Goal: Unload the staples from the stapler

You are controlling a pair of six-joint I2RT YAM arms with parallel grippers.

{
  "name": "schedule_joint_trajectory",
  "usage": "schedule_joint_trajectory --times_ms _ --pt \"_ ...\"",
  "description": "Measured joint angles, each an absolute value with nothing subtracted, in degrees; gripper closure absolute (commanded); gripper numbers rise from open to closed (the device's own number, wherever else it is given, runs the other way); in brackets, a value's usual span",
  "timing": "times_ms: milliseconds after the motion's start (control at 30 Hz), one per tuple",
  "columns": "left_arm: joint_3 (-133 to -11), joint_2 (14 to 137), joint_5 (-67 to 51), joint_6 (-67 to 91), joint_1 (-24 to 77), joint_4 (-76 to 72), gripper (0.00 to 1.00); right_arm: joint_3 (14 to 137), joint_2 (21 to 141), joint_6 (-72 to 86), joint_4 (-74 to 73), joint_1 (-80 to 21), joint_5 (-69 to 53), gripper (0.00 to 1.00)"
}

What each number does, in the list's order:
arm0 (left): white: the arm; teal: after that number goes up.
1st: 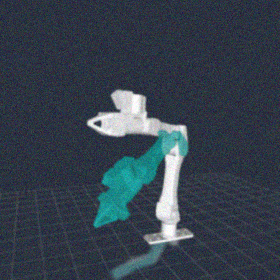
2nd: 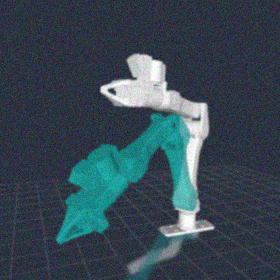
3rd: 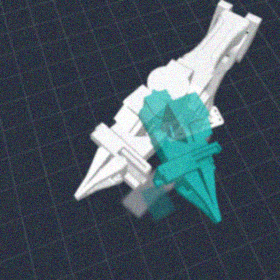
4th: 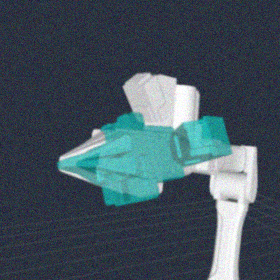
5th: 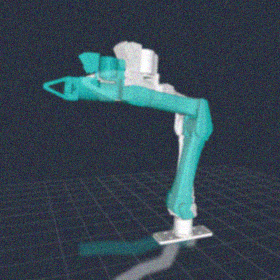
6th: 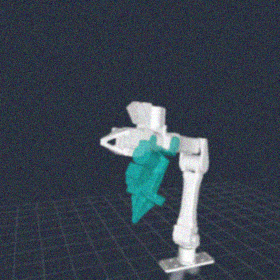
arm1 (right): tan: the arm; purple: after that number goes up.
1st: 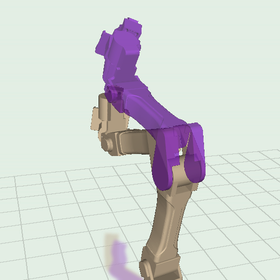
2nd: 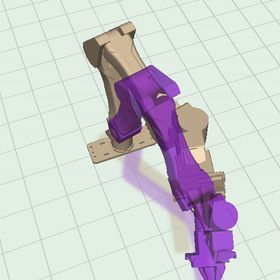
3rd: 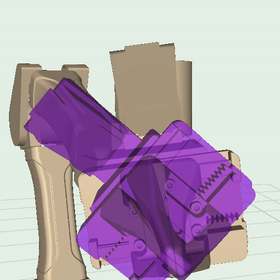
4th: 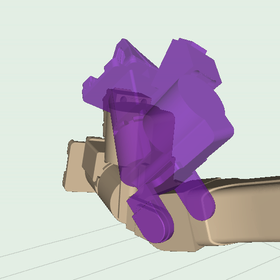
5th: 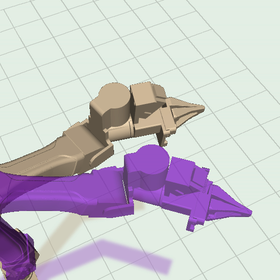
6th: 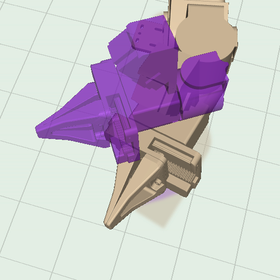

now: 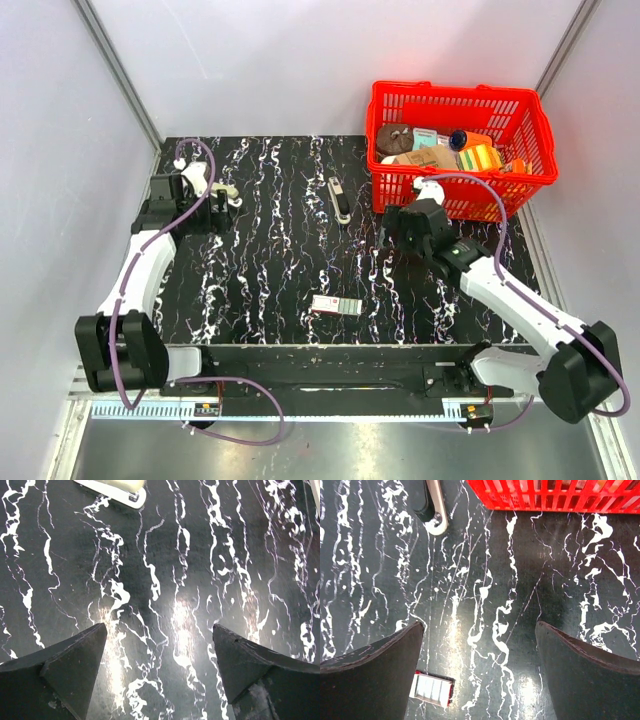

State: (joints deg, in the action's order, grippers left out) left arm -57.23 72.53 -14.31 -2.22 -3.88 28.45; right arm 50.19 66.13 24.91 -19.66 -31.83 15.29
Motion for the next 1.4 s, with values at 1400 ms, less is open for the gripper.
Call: schedule_joint_trajectory --times_ms 1400 --pt "-90.26 116.81 -2.68 23.99 -2.37 24.58 0.04 51.2 79.57 19.59 -20.62 -53.32 19.77 0.04"
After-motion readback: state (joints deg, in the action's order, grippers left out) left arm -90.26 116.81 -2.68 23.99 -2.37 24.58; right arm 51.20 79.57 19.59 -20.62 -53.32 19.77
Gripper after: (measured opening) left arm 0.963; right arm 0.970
